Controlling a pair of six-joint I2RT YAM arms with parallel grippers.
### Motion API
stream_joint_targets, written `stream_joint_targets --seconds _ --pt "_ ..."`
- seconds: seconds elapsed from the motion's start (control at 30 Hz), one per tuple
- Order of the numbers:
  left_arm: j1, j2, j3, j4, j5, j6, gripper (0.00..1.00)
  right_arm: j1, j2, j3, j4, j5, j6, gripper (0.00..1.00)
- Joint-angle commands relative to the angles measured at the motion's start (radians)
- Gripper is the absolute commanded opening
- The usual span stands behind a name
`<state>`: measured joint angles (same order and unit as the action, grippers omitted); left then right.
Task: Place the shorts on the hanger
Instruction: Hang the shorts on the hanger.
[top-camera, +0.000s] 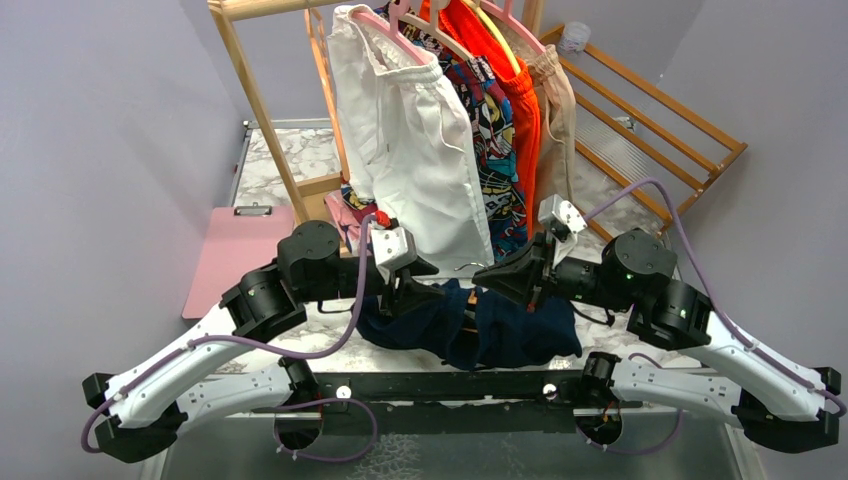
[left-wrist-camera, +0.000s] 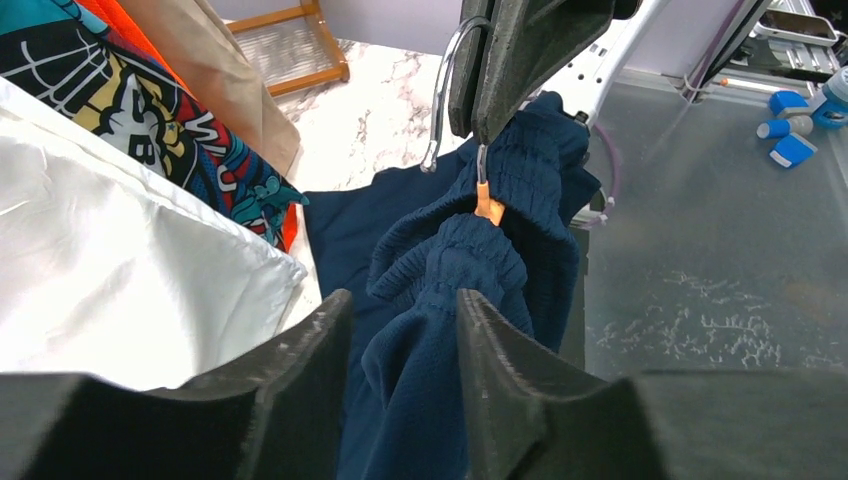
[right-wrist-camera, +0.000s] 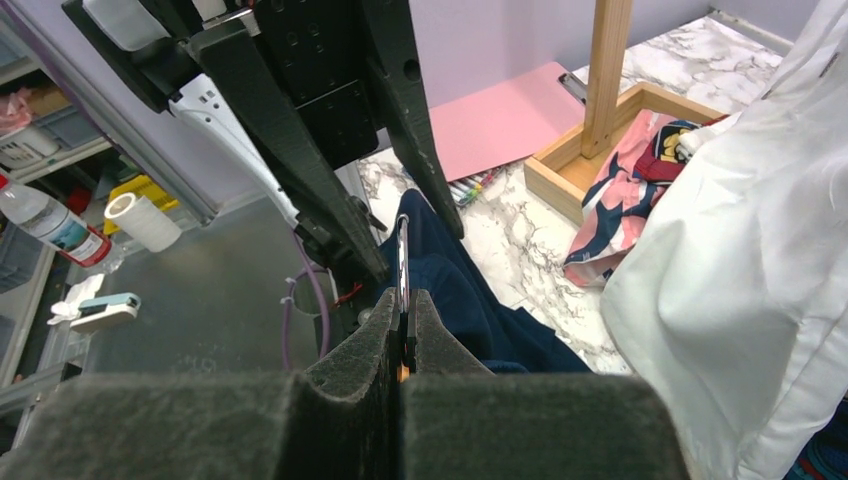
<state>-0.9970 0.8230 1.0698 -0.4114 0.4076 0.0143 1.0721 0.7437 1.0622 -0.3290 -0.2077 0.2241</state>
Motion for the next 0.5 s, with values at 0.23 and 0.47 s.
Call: stream_joint_targets --seconds 0.23,0.47 --pt "-0.003 0.01 0.016 0.028 0.076 0.005 0.1 0.0 -0.006 0.045 0.108 -0.038 0.029 0.01" --pt "-0.003 -0.024 -0.003 0.025 -0.011 0.013 0.0 0.002 -0.017 0.066 0.09 -0.021 0.011 0.01"
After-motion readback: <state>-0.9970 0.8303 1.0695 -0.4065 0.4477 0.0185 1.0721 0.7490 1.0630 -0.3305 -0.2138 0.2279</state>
